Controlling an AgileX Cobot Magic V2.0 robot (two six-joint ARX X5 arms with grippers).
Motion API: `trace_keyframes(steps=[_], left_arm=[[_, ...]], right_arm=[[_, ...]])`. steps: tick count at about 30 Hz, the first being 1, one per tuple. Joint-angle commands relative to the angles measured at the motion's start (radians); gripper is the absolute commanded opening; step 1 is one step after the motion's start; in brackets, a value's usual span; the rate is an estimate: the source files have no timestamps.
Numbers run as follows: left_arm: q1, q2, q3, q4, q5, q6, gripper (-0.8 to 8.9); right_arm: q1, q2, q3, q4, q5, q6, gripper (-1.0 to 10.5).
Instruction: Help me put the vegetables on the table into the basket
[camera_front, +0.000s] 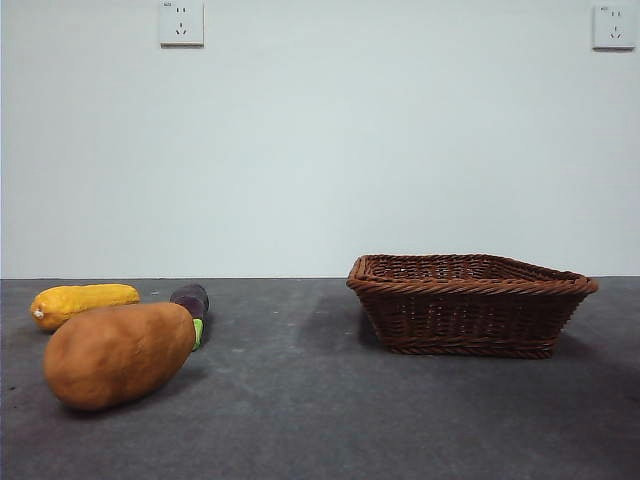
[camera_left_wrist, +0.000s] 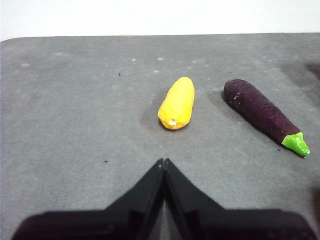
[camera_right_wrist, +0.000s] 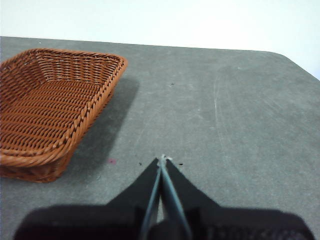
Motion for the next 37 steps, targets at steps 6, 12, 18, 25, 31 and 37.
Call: trace_keyframes(steps=[6, 12, 18, 25, 31, 37], left_arm=[[0.001, 0.000, -0.010, 0.005, 0.005, -0.005, -0.03], [0.001, 0.009, -0.010, 0.003, 0.005, -0.005, -0.03], [0.001, 0.045, -0.010, 0.004, 0.004, -0.022, -0.03], [0.001, 0.080, 0.029, 0.005, 0.070, -0.122, -0.03], [0.001, 0.138, 0.122, 0.000, 0.172, -0.185, -0.04], [0.001, 0.254, 0.253, -0.005, 0.306, -0.225, -0.04]], right_arm=[[0.001, -0.001, -0.009, 0.004, -0.013, 0.013, 0.0], [0.001, -0.001, -0.009, 0.004, -0.026, 0.223, 0.0], [0.001, -0.001, -0.009, 0.008, -0.031, 0.451, 0.0], [0.001, 0.000, 0.035, -0.007, -0.155, 0.572, -0.1], [0.001, 0.034, 0.161, -0.079, -0.157, 0.609, -0.1], [0.001, 0.154, 0.339, -0.190, -0.171, 0.605, -0.1]])
